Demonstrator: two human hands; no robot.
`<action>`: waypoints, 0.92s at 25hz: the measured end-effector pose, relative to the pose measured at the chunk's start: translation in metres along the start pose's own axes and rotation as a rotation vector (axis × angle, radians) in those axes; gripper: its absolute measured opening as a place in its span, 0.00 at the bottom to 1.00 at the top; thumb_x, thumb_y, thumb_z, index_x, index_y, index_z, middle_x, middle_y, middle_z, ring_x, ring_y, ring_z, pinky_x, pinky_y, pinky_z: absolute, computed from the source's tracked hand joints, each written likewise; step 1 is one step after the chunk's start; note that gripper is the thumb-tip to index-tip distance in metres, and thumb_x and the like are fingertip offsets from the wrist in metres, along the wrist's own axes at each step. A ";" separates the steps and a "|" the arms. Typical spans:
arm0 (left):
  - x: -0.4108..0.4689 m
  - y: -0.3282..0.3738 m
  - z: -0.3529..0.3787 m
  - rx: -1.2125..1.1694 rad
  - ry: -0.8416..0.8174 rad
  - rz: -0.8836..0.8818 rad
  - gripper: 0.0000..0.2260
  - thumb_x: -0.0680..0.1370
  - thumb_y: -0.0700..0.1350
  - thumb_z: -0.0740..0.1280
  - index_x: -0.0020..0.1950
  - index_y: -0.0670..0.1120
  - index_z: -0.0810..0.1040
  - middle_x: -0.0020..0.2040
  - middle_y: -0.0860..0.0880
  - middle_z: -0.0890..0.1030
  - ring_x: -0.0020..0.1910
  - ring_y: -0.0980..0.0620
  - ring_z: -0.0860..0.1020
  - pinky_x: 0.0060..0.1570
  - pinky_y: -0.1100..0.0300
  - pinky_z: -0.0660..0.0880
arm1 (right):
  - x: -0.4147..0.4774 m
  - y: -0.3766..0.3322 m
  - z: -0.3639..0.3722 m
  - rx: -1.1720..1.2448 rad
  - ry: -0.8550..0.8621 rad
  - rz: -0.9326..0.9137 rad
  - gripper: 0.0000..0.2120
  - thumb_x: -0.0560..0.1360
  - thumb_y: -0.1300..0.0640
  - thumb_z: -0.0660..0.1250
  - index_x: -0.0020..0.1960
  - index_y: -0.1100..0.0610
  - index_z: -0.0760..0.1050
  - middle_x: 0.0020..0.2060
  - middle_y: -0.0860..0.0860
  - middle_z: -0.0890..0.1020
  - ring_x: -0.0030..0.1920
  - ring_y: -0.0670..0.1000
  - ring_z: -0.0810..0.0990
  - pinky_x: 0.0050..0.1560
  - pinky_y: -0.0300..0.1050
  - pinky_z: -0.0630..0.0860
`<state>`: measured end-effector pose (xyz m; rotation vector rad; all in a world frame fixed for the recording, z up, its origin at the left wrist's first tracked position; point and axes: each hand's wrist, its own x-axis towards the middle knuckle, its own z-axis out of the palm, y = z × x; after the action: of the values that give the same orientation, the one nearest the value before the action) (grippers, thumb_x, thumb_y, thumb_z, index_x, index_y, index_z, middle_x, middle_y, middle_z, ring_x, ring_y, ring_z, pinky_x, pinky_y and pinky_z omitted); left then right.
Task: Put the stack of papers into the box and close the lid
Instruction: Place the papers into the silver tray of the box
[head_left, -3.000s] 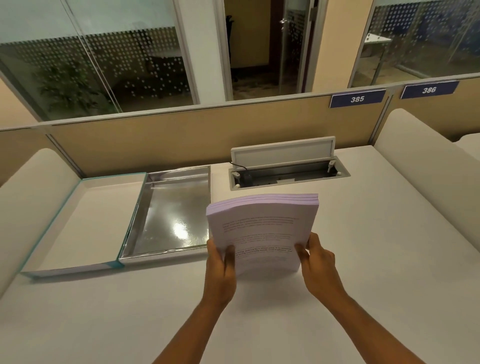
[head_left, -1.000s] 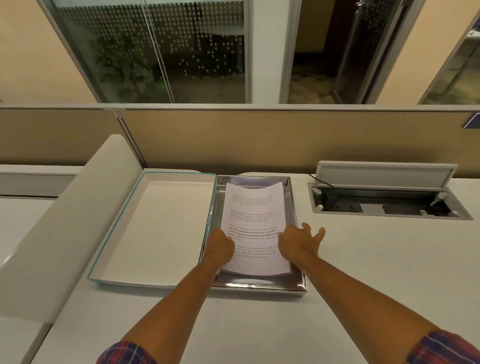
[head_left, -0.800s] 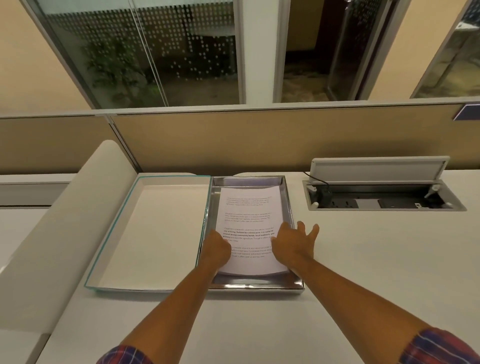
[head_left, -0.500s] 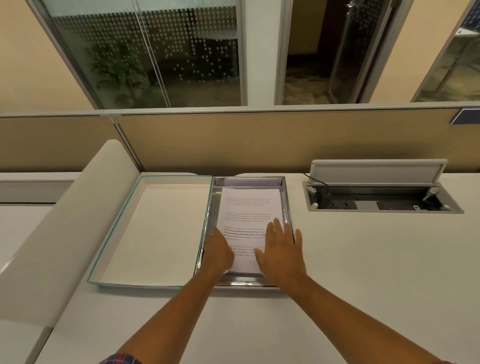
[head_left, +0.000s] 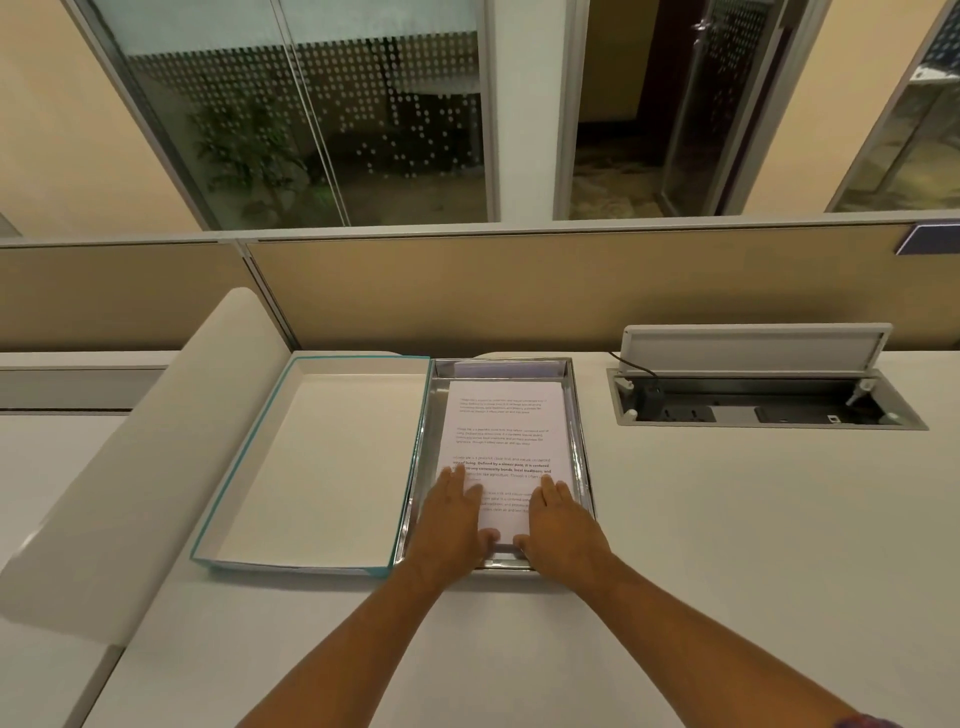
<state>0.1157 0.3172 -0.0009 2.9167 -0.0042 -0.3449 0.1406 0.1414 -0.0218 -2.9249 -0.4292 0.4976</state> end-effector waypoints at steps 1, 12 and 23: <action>-0.001 -0.002 0.000 -0.043 -0.050 0.016 0.39 0.80 0.61 0.69 0.85 0.46 0.58 0.88 0.43 0.52 0.87 0.41 0.51 0.84 0.45 0.54 | 0.001 -0.002 0.000 -0.003 -0.007 0.002 0.42 0.80 0.41 0.65 0.82 0.65 0.52 0.83 0.62 0.53 0.82 0.62 0.55 0.78 0.59 0.65; -0.022 -0.010 0.002 -0.103 0.242 -0.018 0.34 0.81 0.61 0.66 0.83 0.52 0.62 0.88 0.47 0.55 0.87 0.42 0.54 0.84 0.45 0.51 | -0.001 0.002 0.002 0.039 0.031 0.018 0.41 0.79 0.41 0.66 0.82 0.62 0.54 0.83 0.58 0.57 0.80 0.58 0.61 0.76 0.55 0.70; -0.070 -0.130 -0.004 -0.789 0.416 -1.165 0.46 0.80 0.59 0.69 0.85 0.35 0.51 0.86 0.32 0.50 0.86 0.33 0.48 0.82 0.35 0.49 | -0.002 0.004 0.008 -0.017 0.057 -0.004 0.39 0.81 0.39 0.61 0.82 0.61 0.54 0.83 0.59 0.58 0.81 0.60 0.61 0.76 0.56 0.68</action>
<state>0.0459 0.4472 -0.0074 1.8474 1.5030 0.1180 0.1369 0.1379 -0.0289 -2.9455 -0.4341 0.4108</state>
